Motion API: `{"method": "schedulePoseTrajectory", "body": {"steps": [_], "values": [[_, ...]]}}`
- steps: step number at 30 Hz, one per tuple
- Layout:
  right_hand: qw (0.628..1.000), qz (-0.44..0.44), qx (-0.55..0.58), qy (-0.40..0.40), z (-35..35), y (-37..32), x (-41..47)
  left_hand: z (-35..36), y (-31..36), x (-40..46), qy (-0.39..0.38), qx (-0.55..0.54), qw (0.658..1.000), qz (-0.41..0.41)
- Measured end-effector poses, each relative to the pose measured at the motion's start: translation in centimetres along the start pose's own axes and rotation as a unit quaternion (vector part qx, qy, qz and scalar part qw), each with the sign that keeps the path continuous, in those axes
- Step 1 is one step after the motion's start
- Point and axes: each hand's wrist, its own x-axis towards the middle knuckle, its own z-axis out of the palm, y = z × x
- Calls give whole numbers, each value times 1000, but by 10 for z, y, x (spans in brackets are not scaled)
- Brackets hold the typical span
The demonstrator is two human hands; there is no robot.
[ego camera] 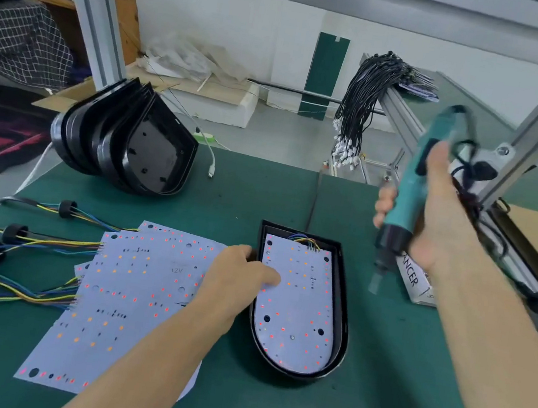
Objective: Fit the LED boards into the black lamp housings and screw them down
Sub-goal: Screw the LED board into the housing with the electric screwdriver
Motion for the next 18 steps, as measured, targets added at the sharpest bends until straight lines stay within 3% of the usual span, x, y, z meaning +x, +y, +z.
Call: {"method": "schedulePoseTrajectory", "body": {"steps": [2,5,8,10,14,16,17,18], "values": [[981,27,-181,70,-16,11,-1,0,0,-1,-2,-24,1000,-3],[924,29,-368,99,-29,36,-7,0,0,1,2,-75,997,-15],[798,13,-593,111,-29,62,-14,-3,-2,1,-3,-118,992,-46],[738,-5,-660,138,-25,72,-19,-5,-4,-1,-15,-137,989,-45],[670,6,-722,173,-16,74,-24,-12,-3,-5,-25,-162,986,-24],[616,16,-769,170,-16,72,-27,-15,-2,-9,-30,-169,985,-14],[586,5,-793,166,-16,71,-27,-16,-1,-12,-34,-170,985,-7],[580,-27,-797,165,-16,68,-29,-17,-2,-16,-40,-171,985,2]]}}
